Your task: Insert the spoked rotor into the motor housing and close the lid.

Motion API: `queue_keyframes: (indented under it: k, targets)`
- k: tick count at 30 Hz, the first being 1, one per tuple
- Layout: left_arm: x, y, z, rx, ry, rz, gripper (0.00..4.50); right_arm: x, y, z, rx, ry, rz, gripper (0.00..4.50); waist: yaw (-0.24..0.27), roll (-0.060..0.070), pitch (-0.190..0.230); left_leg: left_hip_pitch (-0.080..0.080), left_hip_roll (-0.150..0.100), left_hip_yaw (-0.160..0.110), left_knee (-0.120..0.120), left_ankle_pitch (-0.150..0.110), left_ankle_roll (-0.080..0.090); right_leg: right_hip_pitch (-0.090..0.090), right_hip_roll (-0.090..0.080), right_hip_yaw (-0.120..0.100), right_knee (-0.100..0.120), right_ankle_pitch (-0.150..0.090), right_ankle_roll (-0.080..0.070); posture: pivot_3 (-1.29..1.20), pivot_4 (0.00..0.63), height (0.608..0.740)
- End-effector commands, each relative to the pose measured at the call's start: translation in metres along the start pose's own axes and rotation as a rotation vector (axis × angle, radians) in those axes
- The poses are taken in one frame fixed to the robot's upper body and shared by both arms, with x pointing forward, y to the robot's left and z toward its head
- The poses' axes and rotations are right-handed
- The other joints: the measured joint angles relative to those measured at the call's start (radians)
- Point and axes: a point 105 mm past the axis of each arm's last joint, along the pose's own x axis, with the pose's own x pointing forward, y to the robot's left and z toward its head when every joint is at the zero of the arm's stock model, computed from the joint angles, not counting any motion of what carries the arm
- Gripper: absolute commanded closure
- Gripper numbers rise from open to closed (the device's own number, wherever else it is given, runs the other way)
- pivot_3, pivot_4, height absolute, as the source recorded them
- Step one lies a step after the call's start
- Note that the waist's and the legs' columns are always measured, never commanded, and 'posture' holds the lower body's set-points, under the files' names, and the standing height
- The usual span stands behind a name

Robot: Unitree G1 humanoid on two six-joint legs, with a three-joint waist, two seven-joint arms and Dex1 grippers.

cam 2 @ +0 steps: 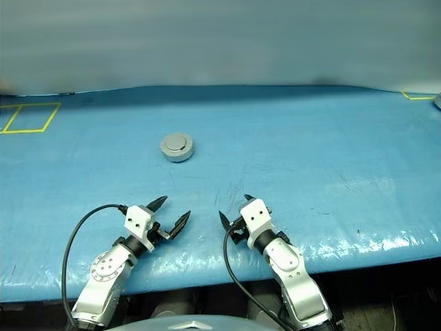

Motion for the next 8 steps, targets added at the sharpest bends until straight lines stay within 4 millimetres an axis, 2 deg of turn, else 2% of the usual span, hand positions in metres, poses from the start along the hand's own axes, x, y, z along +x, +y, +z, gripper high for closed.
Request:
queue_keyframes:
  k: [1, 8]
  targets:
    - [0.0003, 0.0048, 0.0054, 0.008, -0.028, 0.011, 0.04, 0.0, 0.0002, 0.0079, -0.006, -0.032, 0.0, 0.0, 0.0, 0.0, 0.0, 0.0, 0.0, 0.0, 0.0, 0.0, 0.0, 0.0, 0.0, 0.0, 0.0, 0.0, 0.0, 0.0, 0.15, 0.74]
    - [0.0012, 0.0063, 0.0055, 0.006, -0.029, 0.016, 0.04, 0.0008, 0.0001, 0.0085, -0.002, -0.035, 0.0, 0.0, 0.0, 0.0, 0.0, 0.0, 0.0, 0.0, 0.0, 0.0, 0.0, 0.0, 0.0, 0.0, 0.0, 0.002, 0.003, 0.0, 0.15, 0.74]
